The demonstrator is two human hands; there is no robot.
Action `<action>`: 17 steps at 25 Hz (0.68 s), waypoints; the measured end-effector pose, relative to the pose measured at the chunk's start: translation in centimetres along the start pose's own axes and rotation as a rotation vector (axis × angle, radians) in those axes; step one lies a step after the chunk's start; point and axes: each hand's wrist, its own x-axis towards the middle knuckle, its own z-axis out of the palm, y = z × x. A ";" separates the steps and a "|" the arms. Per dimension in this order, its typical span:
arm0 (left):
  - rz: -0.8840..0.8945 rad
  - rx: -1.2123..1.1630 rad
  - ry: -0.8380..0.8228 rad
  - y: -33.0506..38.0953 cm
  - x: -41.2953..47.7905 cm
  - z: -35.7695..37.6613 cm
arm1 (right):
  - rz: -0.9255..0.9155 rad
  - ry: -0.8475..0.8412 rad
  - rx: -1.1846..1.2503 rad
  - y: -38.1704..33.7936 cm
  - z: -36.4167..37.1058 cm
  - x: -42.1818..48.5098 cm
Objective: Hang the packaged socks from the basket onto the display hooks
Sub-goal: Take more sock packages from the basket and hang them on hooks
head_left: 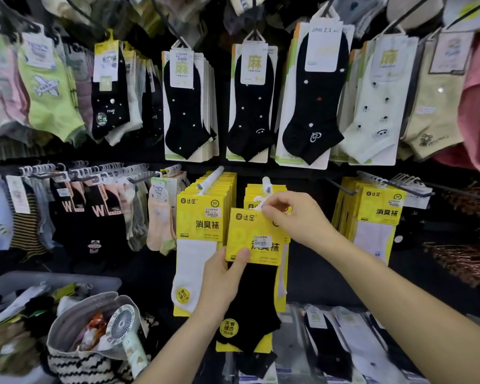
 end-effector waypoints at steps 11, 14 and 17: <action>-0.058 -0.105 0.028 1.0 2.8 4.0 | 0.150 0.102 -0.053 2.4 -1.6 2.8; -0.097 -0.096 0.038 0.4 3.3 4.0 | 0.138 0.081 -0.146 2.5 -0.8 3.4; -0.150 -0.075 0.034 -0.7 3.1 3.5 | 0.105 0.052 -0.299 2.6 0.1 3.2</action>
